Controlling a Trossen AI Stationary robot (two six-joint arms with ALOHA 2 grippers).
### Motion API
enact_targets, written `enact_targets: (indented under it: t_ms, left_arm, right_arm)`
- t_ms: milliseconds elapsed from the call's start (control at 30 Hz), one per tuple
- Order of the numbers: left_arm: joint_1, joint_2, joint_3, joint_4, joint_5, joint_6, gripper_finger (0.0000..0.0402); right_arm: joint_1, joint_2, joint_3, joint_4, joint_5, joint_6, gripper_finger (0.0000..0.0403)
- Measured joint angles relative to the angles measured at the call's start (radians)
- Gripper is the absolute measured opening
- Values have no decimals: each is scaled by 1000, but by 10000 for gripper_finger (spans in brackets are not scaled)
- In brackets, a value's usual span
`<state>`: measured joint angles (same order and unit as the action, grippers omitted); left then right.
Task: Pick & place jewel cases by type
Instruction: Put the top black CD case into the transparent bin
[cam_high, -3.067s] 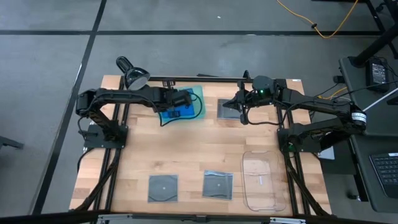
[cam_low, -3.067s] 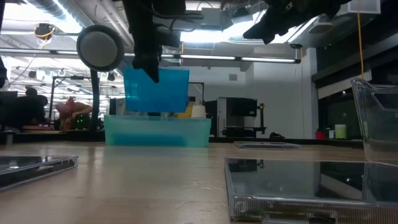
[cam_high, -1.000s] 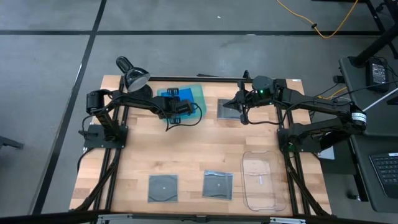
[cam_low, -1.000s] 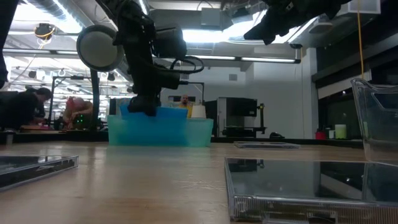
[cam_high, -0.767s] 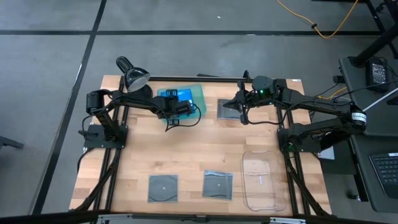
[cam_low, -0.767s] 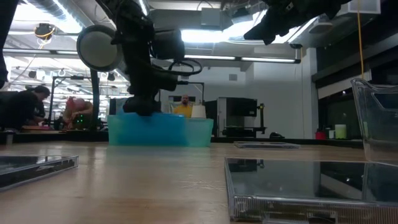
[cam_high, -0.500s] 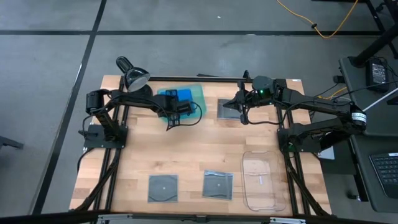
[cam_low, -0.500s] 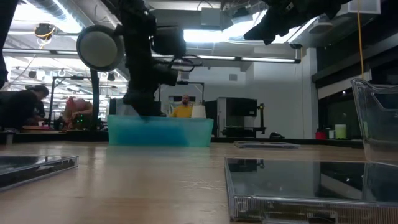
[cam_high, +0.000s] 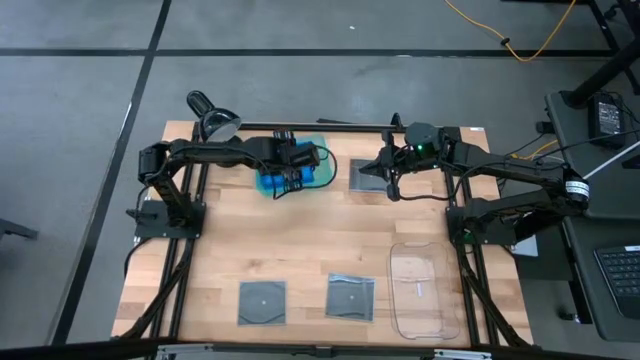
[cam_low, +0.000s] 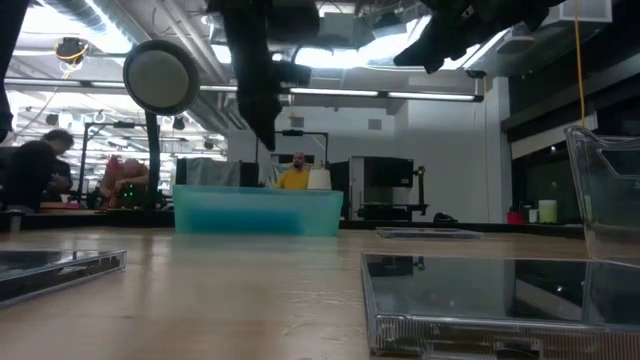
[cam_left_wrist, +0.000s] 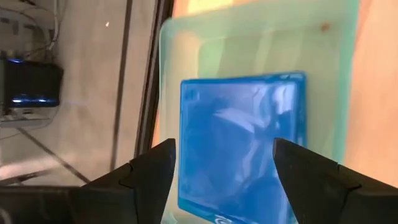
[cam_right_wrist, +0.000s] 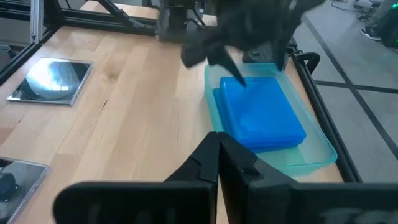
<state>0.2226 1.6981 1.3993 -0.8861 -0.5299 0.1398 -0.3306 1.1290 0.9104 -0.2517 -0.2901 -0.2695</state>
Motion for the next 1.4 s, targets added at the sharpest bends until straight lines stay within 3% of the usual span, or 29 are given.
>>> enact_targets:
  t_ms: [200, 367, 533, 667, 800, 1067, 1400]
  left_arm:
    - [-39, 0, 151, -98, 36, -98, 250]
    - [-118, 0, 270, -181, 32, -151, 217]
    - [-206, -6, 336, -220, 30, -255, 155]
    - [-264, -33, 343, -224, 28, -347, 87]
    - [-309, -40, 343, -227, 28, -416, 14]
    - [-347, -46, 343, -216, -22, -472, 2]
    - [-362, -46, 343, -204, -32, -530, 1]
  right_arm:
    - [0, 0, 0, -20, 0, -4, 10]
    - [28, 0, 0, -35, -1, -4, 10]
    - [60, 0, 0, -90, 7, 14, 10]
    - [63, 1, 0, -180, 121, 107, 10]
    - [-12, 28, 0, -267, 160, 195, 10]
    - [-174, 223, 0, -256, 131, 164, 10]
    - [-186, 464, 0, -235, 141, 215, 10]
